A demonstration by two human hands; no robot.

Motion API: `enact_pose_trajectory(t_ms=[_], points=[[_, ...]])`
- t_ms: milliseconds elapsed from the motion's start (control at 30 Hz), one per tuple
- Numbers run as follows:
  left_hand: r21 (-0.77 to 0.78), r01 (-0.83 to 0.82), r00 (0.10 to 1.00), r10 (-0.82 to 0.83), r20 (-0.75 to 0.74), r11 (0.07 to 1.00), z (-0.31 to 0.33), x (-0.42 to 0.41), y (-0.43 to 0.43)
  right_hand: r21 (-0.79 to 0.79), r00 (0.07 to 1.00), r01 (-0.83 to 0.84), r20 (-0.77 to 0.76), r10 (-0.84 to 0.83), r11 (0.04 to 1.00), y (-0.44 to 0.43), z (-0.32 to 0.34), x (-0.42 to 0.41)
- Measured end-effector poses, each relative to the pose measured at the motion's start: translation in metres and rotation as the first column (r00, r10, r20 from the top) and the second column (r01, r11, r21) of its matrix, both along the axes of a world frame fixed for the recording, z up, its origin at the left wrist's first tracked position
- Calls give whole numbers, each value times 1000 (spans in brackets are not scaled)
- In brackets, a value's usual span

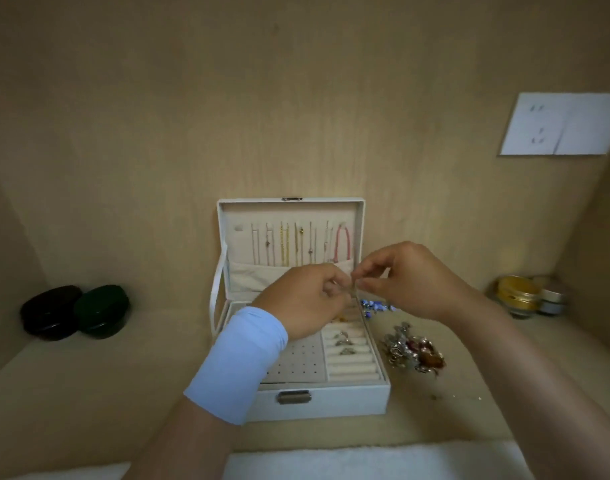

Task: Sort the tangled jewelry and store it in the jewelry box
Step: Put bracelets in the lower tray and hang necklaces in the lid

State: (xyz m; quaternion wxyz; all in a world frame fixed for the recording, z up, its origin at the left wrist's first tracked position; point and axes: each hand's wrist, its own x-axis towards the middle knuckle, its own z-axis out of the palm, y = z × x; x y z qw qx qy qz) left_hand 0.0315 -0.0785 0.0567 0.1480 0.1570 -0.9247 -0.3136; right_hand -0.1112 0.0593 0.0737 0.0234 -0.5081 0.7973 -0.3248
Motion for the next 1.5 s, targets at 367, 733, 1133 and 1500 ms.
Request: enact_pose_trajectory(t_ms=[367, 733, 1133, 1500], points=[[-107, 237, 961, -217, 172, 966, -34, -80, 133, 308, 984, 102, 110, -142, 946, 134, -49, -58], [-432, 236, 919, -55, 390, 870, -63, -90, 147, 369, 964, -15, 254, -85, 929, 140, -88, -63], [-332, 208, 951, -110, 291, 920, -62, -79, 136, 232, 923, -50, 382, -44, 971, 145, -89, -61], [649, 182, 983, -109, -151, 739, -33, -64, 115, -76, 800, -78, 590, 108, 994, 135, -48, -47]])
